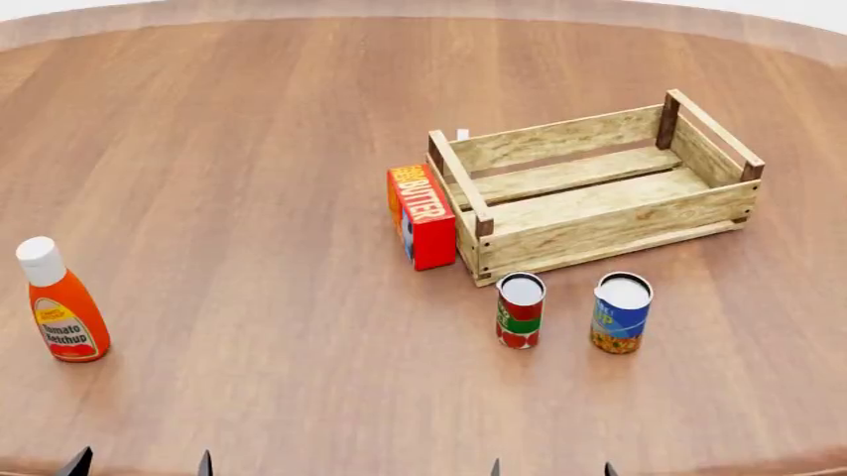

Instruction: Pick up the tomato sauce, and put it in the wooden tray.

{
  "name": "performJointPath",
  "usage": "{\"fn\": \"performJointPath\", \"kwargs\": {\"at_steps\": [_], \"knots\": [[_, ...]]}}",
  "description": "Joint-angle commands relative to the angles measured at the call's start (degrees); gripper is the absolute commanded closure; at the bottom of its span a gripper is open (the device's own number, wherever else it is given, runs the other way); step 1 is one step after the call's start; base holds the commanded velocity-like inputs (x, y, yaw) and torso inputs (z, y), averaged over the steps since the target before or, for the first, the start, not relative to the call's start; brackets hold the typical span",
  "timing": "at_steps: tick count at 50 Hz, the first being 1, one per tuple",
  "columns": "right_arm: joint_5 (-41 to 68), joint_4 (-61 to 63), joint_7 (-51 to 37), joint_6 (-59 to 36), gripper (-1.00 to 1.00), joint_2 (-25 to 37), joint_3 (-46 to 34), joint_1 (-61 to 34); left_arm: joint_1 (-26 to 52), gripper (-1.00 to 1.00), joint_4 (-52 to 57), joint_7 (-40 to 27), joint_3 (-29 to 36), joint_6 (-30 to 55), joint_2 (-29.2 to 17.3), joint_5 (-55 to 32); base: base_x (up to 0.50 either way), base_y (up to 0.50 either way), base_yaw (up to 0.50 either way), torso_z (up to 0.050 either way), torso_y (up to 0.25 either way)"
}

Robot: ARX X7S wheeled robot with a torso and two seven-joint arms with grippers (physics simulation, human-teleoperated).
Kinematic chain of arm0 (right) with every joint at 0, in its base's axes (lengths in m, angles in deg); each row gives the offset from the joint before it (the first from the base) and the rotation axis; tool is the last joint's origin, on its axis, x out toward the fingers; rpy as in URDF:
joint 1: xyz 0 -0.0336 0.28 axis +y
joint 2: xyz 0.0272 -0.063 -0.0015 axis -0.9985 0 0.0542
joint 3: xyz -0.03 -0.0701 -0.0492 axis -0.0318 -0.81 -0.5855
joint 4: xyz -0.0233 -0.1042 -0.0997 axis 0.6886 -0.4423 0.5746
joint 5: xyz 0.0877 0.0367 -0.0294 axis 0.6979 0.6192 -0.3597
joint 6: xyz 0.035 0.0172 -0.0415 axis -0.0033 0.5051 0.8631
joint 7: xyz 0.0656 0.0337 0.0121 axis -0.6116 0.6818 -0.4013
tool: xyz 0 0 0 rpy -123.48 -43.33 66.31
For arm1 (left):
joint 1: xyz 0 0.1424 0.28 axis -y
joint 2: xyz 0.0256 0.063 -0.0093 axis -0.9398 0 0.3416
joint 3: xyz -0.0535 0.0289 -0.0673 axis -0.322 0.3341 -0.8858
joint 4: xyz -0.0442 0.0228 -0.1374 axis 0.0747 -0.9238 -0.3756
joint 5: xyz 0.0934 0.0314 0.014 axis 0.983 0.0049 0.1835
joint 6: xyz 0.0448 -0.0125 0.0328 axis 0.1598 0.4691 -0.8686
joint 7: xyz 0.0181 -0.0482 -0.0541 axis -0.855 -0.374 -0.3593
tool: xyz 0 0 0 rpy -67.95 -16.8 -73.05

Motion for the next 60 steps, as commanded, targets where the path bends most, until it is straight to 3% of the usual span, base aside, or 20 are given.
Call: {"fn": "performJointPath", "kwargs": {"at_steps": [1,39,60], "knots": [[0.8,-0.2,-1.4,-0.2,-1.0,1.0,-1.4,-0.3,0.3,-1.0,-0.8,-1.6,1.3,-0.5,-1.0,-0.3,0.0,0.0,0.0,0.0,0.0],[3.5,0.2,-4.6,-0.9,-1.0,3.2,-3.7,-0.7,0.2,-1.0,0.3,-4.3,3.9,-0.1,-3.4,-3.0,0.0,0.0,0.0,0.0,0.0],[4.4,0.3,-5.5,-0.4,-1.0,4.2,-5.1,-0.7,0.5,-1.0,-0.1,-5.4,5.1,-0.5,-4.3,-3.8,0.39,0.0,0.0,0.0,0.0]]}}
